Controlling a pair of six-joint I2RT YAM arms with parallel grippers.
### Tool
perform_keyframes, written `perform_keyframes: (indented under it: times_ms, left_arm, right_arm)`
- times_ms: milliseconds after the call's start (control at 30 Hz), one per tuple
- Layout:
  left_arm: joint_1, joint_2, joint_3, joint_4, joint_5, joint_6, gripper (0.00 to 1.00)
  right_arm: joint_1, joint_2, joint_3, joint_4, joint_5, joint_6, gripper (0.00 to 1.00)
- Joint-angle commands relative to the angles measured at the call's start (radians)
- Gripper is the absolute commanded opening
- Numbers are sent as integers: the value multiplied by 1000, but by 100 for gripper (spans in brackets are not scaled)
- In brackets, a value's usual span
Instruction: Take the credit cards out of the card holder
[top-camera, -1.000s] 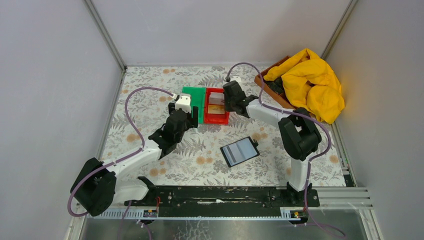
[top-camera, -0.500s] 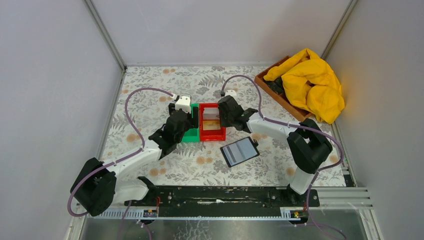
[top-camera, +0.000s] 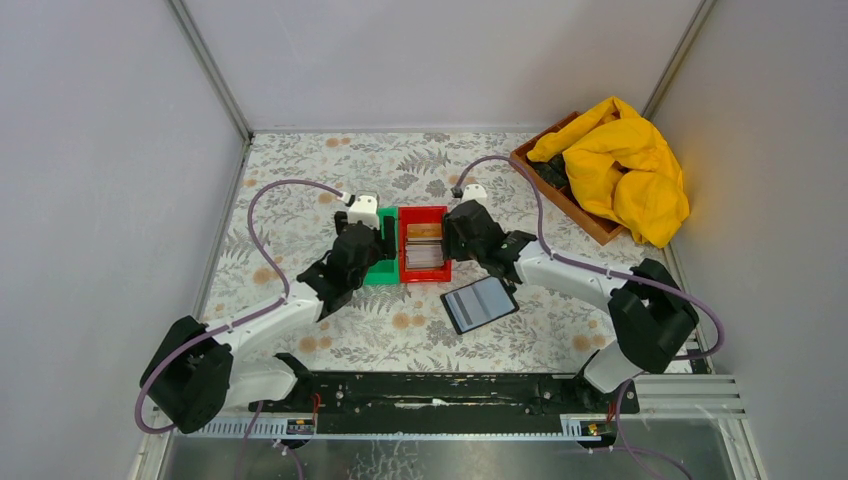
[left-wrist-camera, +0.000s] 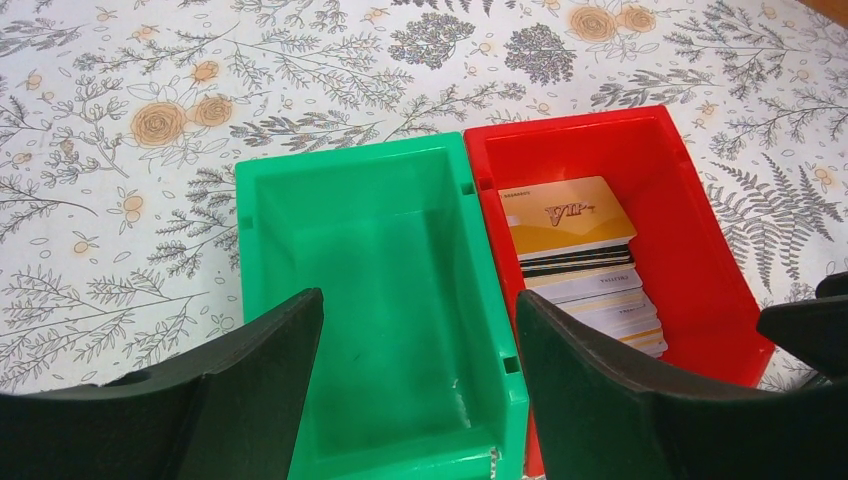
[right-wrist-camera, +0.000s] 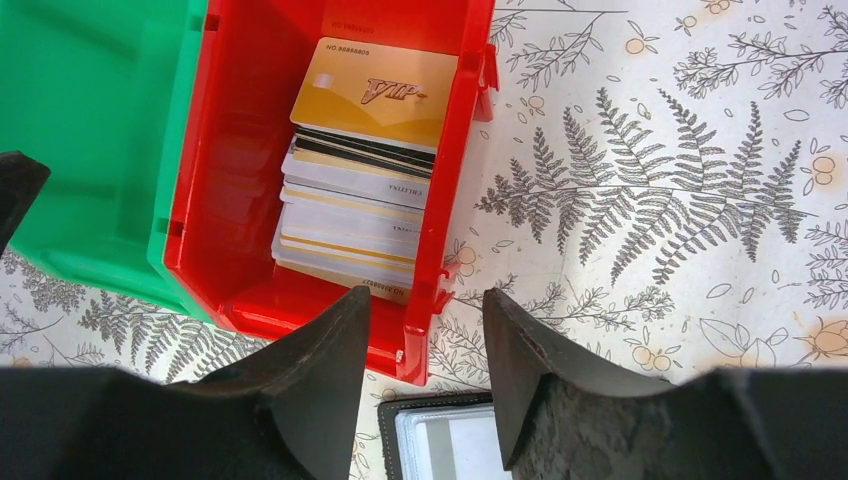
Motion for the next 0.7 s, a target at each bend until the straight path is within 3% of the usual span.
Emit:
perform_keyframes:
  times_ms: [0,267,500,533,667]
  left_arm:
    - [-3,-28,-8,-5,-23,-28,78]
    - [-53,-36,-12,42,85,-77,79]
    - [-295,54,16,134,50,-41,73]
    - [-302,75,27,128,58,-53,69]
    - [-310,129,9,152,147,-78,27]
  right_arm:
    - [5,-64,-24,47,29,-18,53]
    - [-61,-209,-202,71,62,59,54]
    - [-115,-369,-410,64,48,100,56]
    - [-114,-387,-428,59,25,95,56]
    - [-112,-484,-499,64,-14,107,48]
